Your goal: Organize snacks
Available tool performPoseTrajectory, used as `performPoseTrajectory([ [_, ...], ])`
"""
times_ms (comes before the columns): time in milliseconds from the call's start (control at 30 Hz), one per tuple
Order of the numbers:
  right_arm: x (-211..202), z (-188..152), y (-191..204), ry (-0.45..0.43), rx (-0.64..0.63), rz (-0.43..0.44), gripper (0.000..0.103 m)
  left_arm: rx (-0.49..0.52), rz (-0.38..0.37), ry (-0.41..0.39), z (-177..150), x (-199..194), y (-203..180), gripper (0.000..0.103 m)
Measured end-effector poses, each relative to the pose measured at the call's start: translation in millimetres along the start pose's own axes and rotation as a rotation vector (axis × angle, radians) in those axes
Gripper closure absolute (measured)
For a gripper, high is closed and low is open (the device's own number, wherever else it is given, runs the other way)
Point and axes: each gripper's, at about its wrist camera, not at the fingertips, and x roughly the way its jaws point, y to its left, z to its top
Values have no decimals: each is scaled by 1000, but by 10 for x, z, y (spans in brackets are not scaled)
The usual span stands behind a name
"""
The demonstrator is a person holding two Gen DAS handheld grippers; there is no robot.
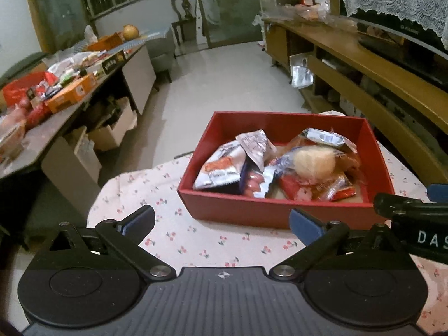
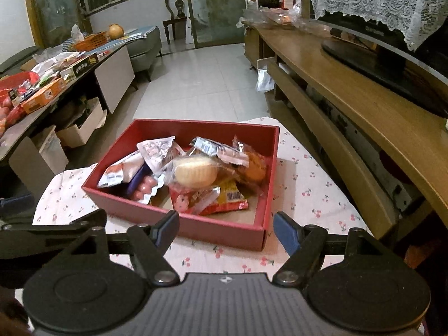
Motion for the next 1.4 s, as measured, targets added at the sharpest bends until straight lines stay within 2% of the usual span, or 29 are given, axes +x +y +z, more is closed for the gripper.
performPoseTrajectory([
  [467,-234,-279,-29,6,17,4,23,-42,-40,-4,-217,-246,55,0],
  [1400,-494,-676,65,29,-30,-32,23,-33,-52,39,-597,-465,77,1],
])
